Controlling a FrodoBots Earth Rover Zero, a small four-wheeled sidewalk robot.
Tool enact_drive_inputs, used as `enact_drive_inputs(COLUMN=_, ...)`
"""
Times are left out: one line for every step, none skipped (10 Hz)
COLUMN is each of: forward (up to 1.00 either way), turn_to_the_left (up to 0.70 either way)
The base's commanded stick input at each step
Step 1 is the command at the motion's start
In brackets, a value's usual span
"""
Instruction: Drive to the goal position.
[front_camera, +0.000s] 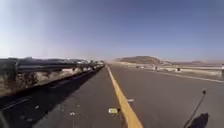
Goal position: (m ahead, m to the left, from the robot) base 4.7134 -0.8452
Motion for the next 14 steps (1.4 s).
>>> enact_drive_inputs(forward=-0.82, turn_to_the_left=0.0)
enact_drive_inputs(forward=-0.82, turn_to_the_left=0.0)
enact_drive_inputs(forward=-0.34, turn_to_the_left=0.0)
enact_drive_inputs(forward=-0.07, turn_to_the_left=0.0)
enact_drive_inputs(forward=0.29, turn_to_the_left=0.0)
enact_drive_inputs(forward=0.67, turn_to_the_left=0.0)
enact_drive_inputs(forward=0.8, turn_to_the_left=-0.1)
enact_drive_inputs(forward=0.8, turn_to_the_left=-0.26)
enact_drive_inputs(forward=0.79, turn_to_the_left=-0.32)
enact_drive_inputs(forward=0.79, turn_to_the_left=-0.32)
enact_drive_inputs(forward=0.79, turn_to_the_left=-0.32)
enact_drive_inputs(forward=0.79, turn_to_the_left=-0.32)
enact_drive_inputs(forward=0.79, turn_to_the_left=-0.32)
enact_drive_inputs(forward=0.79, turn_to_the_left=-0.32)
